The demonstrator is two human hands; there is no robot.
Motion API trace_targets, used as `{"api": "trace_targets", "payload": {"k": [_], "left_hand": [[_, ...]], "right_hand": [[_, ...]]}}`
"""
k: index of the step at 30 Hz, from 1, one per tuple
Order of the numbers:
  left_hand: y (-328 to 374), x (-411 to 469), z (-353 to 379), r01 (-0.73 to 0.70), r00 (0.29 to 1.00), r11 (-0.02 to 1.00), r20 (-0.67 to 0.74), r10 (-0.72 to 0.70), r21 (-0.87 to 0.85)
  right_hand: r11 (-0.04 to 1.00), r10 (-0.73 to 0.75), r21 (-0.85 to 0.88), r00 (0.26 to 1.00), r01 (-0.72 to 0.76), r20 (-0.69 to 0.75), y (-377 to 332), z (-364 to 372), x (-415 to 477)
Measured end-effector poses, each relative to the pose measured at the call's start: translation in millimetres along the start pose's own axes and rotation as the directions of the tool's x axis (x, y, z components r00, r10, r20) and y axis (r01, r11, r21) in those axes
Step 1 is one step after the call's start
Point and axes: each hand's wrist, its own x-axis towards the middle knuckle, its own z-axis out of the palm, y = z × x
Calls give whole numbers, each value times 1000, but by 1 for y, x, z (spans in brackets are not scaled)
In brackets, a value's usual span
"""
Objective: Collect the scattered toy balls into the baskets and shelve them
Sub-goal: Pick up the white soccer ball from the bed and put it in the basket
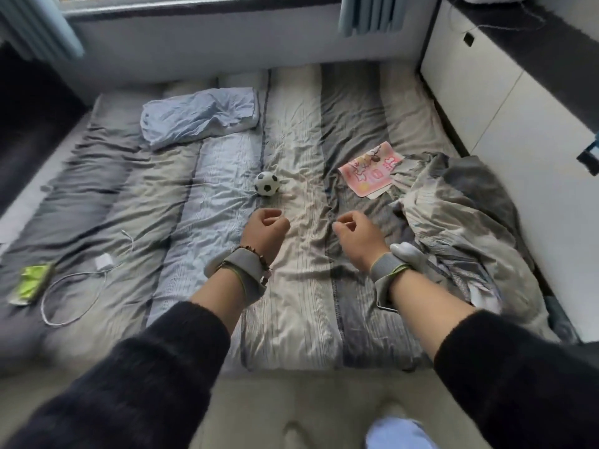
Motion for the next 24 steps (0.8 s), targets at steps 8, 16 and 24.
{"api": "trace_targets", "payload": {"k": [8, 16, 24], "left_hand": [[-23, 66, -53, 43, 997, 999, -63, -44, -16], [-35, 138, -69, 106, 991, 994, -83, -106, -3], [-40, 233, -71, 106, 994, 974, -15, -105, 200]], "right_hand": [[1000, 2, 23, 994, -4, 109, -36, 58, 65], [996, -75, -33, 970, 84, 233, -56, 92, 136], [974, -59, -198, 965, 112, 255, -71, 124, 214]]}}
